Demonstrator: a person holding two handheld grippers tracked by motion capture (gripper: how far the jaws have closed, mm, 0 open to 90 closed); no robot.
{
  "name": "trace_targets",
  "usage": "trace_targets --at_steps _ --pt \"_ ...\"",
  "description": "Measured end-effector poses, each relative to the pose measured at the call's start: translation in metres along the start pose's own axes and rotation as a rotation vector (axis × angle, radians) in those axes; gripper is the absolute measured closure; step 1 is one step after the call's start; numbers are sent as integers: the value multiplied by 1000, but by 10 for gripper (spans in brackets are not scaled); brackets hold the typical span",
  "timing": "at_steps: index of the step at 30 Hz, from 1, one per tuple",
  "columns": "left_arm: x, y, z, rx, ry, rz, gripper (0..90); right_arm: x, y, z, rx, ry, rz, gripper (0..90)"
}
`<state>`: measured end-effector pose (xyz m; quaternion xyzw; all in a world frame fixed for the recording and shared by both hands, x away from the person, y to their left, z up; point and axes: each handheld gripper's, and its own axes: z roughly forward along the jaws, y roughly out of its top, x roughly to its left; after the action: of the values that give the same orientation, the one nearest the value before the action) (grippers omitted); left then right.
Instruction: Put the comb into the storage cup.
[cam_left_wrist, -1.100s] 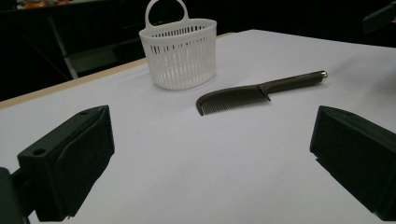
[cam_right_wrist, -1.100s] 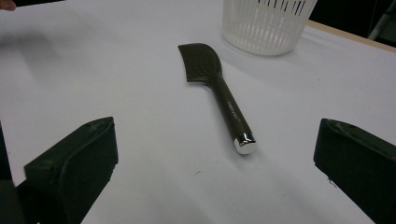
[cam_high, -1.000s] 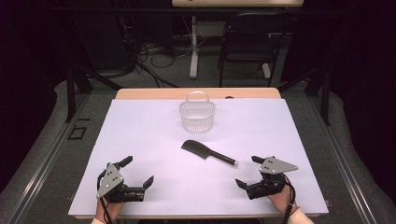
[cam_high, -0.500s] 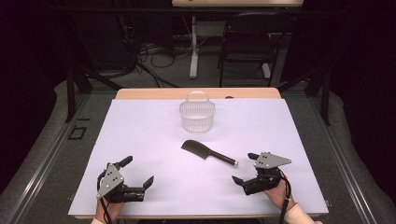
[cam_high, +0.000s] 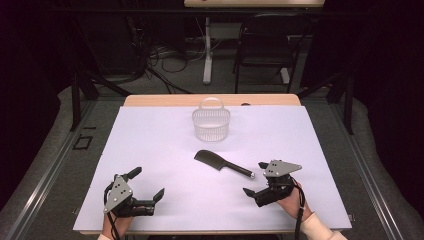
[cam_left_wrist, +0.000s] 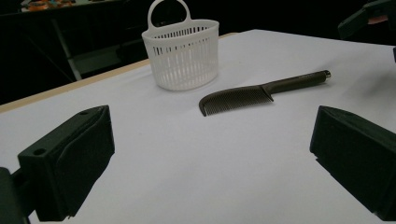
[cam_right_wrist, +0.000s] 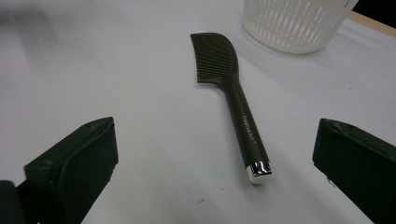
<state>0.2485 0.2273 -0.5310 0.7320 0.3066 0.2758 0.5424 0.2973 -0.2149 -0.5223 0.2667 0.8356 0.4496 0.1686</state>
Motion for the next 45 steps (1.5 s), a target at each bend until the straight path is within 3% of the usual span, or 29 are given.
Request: trace_targets --at_steps 19,30,45 --pt "0 0 1 1 -4 -6 0 -7 10 15 64 16 23 0" --pt "0 -1 0 4 -4 -11 0 -9 18 22 88 26 12 0" --pt "0 0 0 5 -6 -10 0 -7 29 39 175 59 1 0"
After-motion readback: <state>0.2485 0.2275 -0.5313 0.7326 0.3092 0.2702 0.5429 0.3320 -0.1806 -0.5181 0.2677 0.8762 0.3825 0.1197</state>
